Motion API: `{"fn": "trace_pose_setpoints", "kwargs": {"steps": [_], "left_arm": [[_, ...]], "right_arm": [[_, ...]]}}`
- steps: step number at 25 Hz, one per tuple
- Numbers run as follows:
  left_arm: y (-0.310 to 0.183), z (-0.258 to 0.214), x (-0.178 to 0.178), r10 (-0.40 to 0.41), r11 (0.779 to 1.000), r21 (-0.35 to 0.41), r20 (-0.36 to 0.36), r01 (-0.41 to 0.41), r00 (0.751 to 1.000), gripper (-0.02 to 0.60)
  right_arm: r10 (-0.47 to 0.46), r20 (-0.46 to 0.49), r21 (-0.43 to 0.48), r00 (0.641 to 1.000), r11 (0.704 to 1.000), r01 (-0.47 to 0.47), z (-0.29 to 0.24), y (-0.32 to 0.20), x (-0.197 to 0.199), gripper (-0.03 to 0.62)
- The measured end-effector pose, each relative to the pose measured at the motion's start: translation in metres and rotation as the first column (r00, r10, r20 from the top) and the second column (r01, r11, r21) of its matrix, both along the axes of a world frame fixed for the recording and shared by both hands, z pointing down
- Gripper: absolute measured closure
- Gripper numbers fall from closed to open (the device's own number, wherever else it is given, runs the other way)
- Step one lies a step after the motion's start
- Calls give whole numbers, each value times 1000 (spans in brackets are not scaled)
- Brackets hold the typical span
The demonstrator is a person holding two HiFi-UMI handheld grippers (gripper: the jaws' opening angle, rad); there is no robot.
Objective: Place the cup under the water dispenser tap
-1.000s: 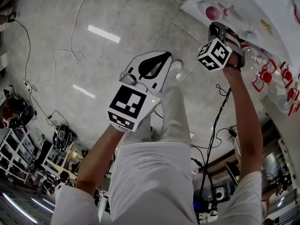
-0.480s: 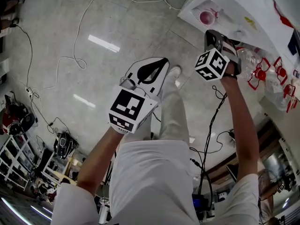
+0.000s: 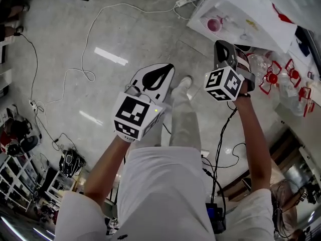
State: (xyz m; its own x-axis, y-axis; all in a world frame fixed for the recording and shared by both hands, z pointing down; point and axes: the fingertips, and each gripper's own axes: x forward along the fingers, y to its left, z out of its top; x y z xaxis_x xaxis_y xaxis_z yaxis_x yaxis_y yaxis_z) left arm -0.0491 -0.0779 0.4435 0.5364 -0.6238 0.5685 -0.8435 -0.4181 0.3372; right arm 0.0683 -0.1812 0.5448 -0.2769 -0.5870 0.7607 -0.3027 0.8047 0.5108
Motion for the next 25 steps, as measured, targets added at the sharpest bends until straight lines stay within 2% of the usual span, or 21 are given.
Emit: {"fn": "trace_pose_setpoints", "kwargs": {"steps": [7, 13, 25], "left_arm": [[-4, -31, -7, 5, 999, 37, 1, -5, 1000, 581], [-7, -65, -15, 18, 996, 84, -11, -17, 1000, 581], [-1, -129, -13, 17, 987, 163, -46, -10, 999, 581]], "right_arm": [[62, 111, 15, 992, 998, -64, -61, 10, -8, 584], [140, 213, 23, 967, 989, -148, -112, 16, -5, 583], [299, 388, 5, 872, 945, -326, -201, 50, 29, 583]]}}
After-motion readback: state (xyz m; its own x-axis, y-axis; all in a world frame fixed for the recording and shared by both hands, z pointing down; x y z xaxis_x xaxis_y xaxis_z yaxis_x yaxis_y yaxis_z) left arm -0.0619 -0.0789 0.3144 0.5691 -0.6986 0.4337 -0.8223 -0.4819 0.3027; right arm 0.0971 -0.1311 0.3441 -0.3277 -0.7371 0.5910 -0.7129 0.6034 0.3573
